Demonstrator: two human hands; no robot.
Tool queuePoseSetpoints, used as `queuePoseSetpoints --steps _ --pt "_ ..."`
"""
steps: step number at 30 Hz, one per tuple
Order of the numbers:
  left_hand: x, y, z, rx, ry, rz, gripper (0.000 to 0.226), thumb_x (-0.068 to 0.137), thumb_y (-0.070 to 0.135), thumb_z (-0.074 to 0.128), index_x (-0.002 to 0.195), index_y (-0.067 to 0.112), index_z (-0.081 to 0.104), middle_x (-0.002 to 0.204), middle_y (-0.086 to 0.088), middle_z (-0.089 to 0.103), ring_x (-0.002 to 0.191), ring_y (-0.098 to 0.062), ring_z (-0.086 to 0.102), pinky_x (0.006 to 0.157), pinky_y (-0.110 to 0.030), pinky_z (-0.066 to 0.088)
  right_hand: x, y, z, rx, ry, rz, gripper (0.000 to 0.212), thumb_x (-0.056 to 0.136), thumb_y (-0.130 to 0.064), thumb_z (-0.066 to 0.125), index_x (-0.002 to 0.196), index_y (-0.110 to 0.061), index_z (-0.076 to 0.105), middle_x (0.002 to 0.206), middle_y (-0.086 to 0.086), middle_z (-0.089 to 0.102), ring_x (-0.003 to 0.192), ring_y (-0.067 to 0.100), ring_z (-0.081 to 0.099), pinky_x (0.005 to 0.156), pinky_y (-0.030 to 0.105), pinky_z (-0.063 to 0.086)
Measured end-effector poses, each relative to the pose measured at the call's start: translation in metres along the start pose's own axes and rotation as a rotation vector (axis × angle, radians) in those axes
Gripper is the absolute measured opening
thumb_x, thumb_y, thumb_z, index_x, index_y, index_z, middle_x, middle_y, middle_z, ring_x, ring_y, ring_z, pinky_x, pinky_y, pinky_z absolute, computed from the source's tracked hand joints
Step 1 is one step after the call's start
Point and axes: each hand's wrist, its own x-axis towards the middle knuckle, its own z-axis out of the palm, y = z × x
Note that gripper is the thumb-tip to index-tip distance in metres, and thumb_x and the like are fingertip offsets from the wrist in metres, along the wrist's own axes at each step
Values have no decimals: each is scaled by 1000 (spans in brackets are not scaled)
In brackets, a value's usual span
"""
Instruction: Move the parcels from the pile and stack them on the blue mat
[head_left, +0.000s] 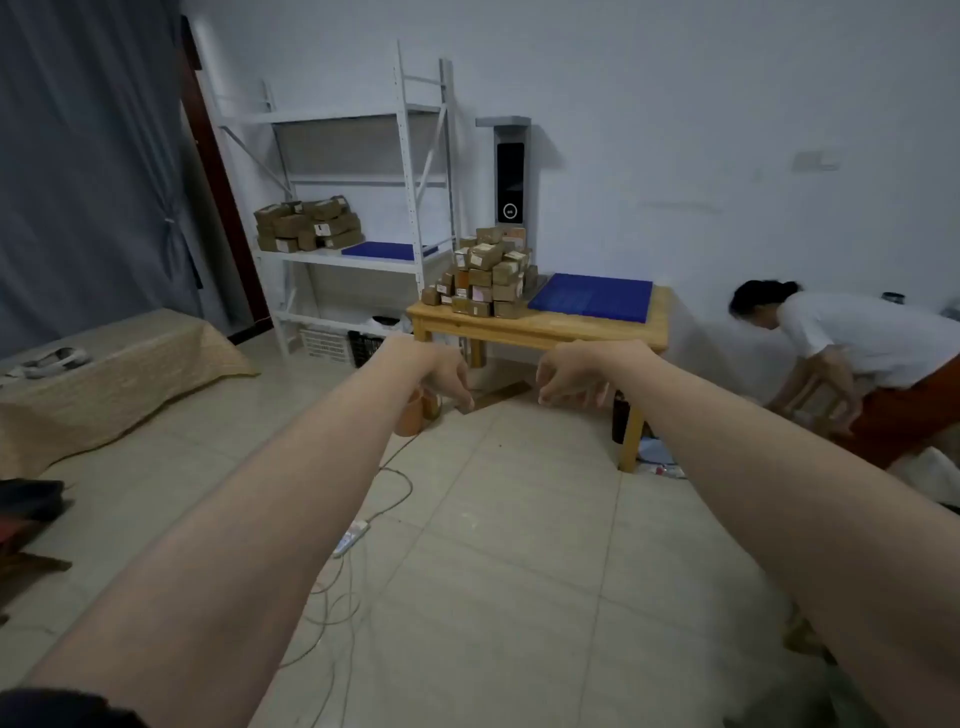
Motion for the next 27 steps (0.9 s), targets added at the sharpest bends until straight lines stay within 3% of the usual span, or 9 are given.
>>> queuePoseSetpoints --steps 3,9,14,21,25,27 --pt "36 -2 -15 53 -5 -30 55 84 52 66 130 24 56 116 4 51 97 -17 55 61 -24 42 40 11 -16 1 5 -22 41 91 -30 64 129 -17 55 110 7 63 93 23 67 79 36 59" --pt "125 -6 -37 72 2 -41 58 84 53 65 132 22 55 133 -2 53 115 -23 53 91 -36 46 124 45 -44 -8 -57 -46 50 88 -29 67 134 -19 49 110 6 60 92 23 65 75 34 59" --pt "175 -16 -51 65 -3 -25 60 82 55 66 134 27 53 135 0 51 118 -23 51 99 -41 44 179 68 -68 -19 -59 -56 48 87 -32 68 131 -20 52 114 5 60 91 22 66 80 39 60" --pt "251 -50 -79 85 -5 -8 53 86 51 64 132 27 55 132 1 54 114 -20 55 99 -40 46 264 82 -90 -19 -60 -56 49 86 -33 69 131 -23 51 109 3 60 92 22 66 78 38 61" --pt "305 -76 -100 73 -8 23 50 87 51 63 130 26 56 124 3 56 88 -7 56 73 -27 46 326 84 -106 -20 -52 -33 50 86 -34 69 131 -25 50 105 2 61 90 20 67 76 35 61" --pt "333 -93 -116 88 -10 24 53 85 54 63 131 29 55 118 6 55 89 -7 56 75 -28 46 358 82 -119 -16 -48 -23 49 86 -34 69 131 -26 51 102 1 61 88 20 67 74 34 61"
